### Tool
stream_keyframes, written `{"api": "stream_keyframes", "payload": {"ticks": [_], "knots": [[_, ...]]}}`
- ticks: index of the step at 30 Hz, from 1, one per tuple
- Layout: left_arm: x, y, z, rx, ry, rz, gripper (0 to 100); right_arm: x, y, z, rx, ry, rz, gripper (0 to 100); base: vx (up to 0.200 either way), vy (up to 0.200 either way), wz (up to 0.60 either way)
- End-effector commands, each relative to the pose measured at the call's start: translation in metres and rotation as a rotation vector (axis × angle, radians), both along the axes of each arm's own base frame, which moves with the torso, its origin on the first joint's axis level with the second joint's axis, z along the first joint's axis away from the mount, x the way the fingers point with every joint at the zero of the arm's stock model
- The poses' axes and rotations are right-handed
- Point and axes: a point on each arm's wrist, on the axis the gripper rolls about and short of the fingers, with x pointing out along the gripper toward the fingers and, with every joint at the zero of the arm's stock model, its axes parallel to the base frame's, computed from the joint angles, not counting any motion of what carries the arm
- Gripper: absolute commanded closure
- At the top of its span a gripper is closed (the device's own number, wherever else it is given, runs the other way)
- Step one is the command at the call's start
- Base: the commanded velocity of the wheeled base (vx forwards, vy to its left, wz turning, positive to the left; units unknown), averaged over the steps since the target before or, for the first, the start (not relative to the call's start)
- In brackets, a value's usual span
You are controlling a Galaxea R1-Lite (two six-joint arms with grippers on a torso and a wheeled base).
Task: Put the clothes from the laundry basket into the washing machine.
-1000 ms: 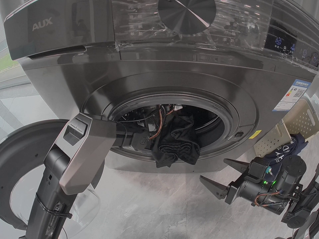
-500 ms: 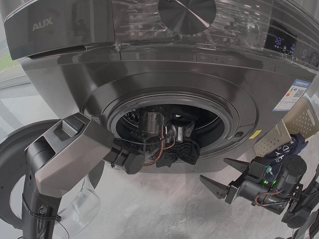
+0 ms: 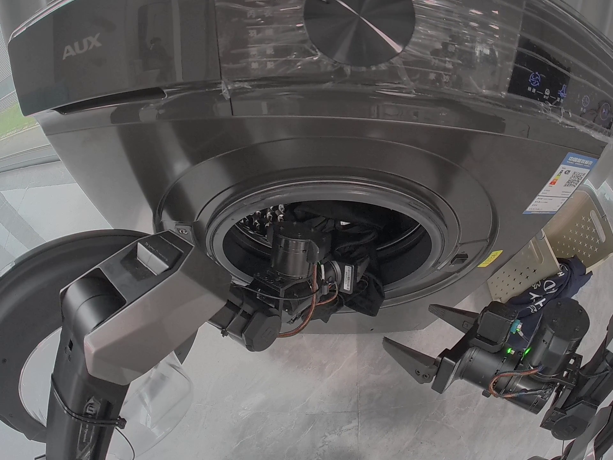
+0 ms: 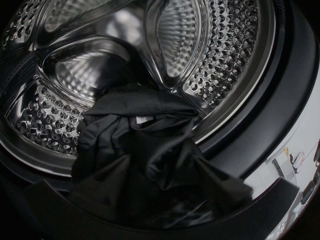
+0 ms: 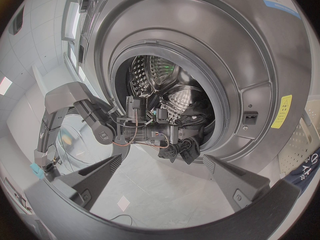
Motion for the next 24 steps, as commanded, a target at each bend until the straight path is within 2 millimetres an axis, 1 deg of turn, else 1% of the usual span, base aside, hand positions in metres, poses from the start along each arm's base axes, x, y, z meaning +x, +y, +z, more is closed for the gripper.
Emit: {"api": "stream_keyframes", "payload": {"ticks": [1, 4, 5, 7, 8, 10, 12, 13, 20, 21, 22, 24], "knots": [[0.015, -0.002, -0.011, -0.023, -0.023, 0.026, 100, 0.0, 0.0, 0.001, 0.002, -0.003, 0.001, 0, 0.0, 0.0, 0.0], [0.027, -0.003, 0.015, -0.085, -0.102, 0.057, 100, 0.0, 0.0, 0.001, 0.002, -0.003, 0.001, 0, 0.0, 0.0, 0.0], [0.027, -0.003, 0.015, -0.085, -0.102, 0.057, 100, 0.0, 0.0, 0.001, 0.002, -0.003, 0.001, 0, 0.0, 0.0, 0.0], [0.041, -0.001, 0.047, -0.159, -0.2, 0.109, 100, 0.0, 0.0, 0.0, 0.001, -0.002, 0.001, 0, 0.0, 0.0, 0.0], [0.046, 0.001, 0.058, -0.181, -0.232, 0.125, 100, 0.0, 0.0, 0.001, 0.002, -0.003, 0.001, 0, 0.0, 0.0, 0.0], [0.051, 0.002, 0.073, -0.216, -0.271, 0.142, 100, 0.0, 0.001, 0.001, 0.003, -0.004, 0.001, 0, 0.0, 0.0, 0.0], [0.055, 0.002, 0.083, -0.243, -0.298, 0.146, 100, 0.0, 0.001, 0.001, 0.002, -0.003, 0.002, 0, 0.0, 0.0, 0.0], [0.055, 0.002, 0.084, -0.249, -0.303, 0.146, 100, 0.0, 0.001, 0.0, 0.001, -0.002, 0.002, 0, 0.0, 0.0, 0.0], [0.051, -0.003, 0.071, -0.233, -0.276, 0.136, 100, 0.0, 0.0, 0.0, 0.003, -0.001, 0.002, 0, 0.0, 0.0, 0.0], [0.047, -0.004, 0.067, -0.226, -0.258, 0.131, 0, 0.0, 0.001, 0.0, 0.002, 0.001, 0.002, 0, 0.0, 0.0, 0.0], [0.044, -0.007, 0.064, -0.222, -0.246, 0.123, 0, 0.0, 0.001, 0.0, 0.002, 0.001, 0.002, 0, 0.0, 0.0, 0.0], [0.044, -0.007, 0.064, -0.222, -0.246, 0.123, 0, 0.0, 0.001, 0.0, 0.002, 0.001, 0.002, 0, 0.0, 0.0, 0.0]]}}
